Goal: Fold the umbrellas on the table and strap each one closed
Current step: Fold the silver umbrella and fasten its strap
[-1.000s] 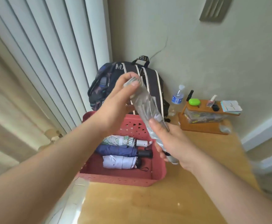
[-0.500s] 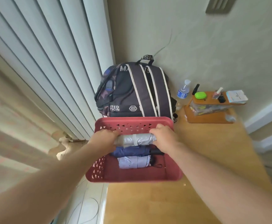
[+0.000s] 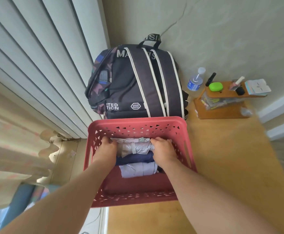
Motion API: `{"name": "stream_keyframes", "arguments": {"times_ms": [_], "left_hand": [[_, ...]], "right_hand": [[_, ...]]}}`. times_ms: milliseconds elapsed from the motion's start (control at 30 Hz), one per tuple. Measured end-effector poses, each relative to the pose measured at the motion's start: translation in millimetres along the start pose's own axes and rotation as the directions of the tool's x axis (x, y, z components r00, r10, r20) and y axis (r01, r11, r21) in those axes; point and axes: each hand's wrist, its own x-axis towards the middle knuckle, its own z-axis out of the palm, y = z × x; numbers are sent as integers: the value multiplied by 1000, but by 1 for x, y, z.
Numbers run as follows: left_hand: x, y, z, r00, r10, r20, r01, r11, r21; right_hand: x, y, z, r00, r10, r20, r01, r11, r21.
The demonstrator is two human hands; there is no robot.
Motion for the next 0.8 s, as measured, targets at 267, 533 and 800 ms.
{"name": "stream_keyframes", "arguments": {"times_ms": [267, 533, 800], "left_hand": [[-35, -21, -66, 956, 265, -122, -291, 901, -322], [-53, -87, -77, 914, -159, -373, -98, 805, -585], [-20, -62, -66, 921, 56, -386, -196, 923, -332]], "right_hand": [[-20, 8, -48, 1000, 2, 3, -3, 924, 383], [-107, 75, -82, 911, 237, -337, -38, 863, 503], [-161, 86, -35, 903, 418, -100, -305, 787, 536]]}}
